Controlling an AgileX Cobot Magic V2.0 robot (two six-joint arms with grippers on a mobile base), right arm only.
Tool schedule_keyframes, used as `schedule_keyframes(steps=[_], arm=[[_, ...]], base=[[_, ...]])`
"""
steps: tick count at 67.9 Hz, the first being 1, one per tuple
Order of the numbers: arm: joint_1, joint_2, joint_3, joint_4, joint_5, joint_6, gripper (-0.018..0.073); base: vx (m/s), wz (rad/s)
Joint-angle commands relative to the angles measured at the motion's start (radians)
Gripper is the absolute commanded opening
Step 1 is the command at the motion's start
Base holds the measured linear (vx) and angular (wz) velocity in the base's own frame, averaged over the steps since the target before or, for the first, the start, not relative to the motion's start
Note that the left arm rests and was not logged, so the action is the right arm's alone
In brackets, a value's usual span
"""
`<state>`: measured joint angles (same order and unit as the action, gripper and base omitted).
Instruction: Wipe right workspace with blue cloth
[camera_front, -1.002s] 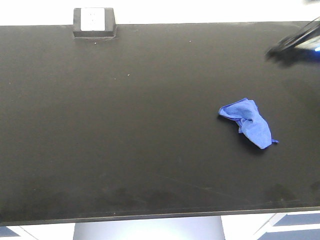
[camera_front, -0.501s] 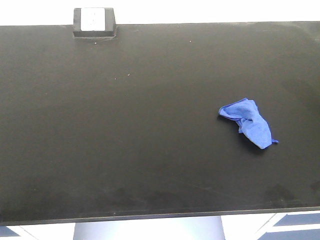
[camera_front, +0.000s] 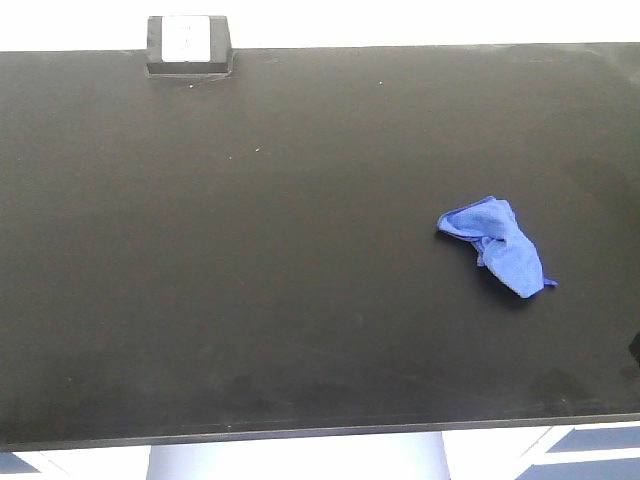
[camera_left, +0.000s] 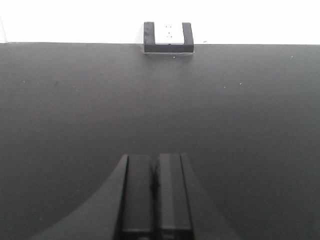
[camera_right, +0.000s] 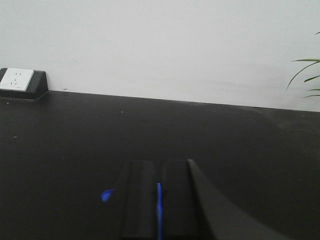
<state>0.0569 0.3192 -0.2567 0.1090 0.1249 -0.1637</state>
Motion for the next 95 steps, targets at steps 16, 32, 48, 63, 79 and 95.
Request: schedule_keyframes(steps=[16,32,48,63,79,95], arm=[[-0.005,0.005,-0.031,0.001,-0.073,0.014,-0.0008],[-0.005,0.005,-0.031,0.001,-0.061,0.014,-0.0008],[-0.005,0.005,-0.031,-0.005,-0.062,0.010,-0.0008],[-0.006,-0.114,0.124,-0.007,-0.125,0.014,-0.0008],[-0.006,-0.345,0.309,-0.006,-0.134,0.015,-0.0008],[-0.005,-0.341,0.307,-0.007,-0.082,0.015,-0.0008]], base=[[0.00,0.00],[0.00,0.00],[0.00,0.00],[0.00,0.00],[0.00,0.00],[0.00,0.00]])
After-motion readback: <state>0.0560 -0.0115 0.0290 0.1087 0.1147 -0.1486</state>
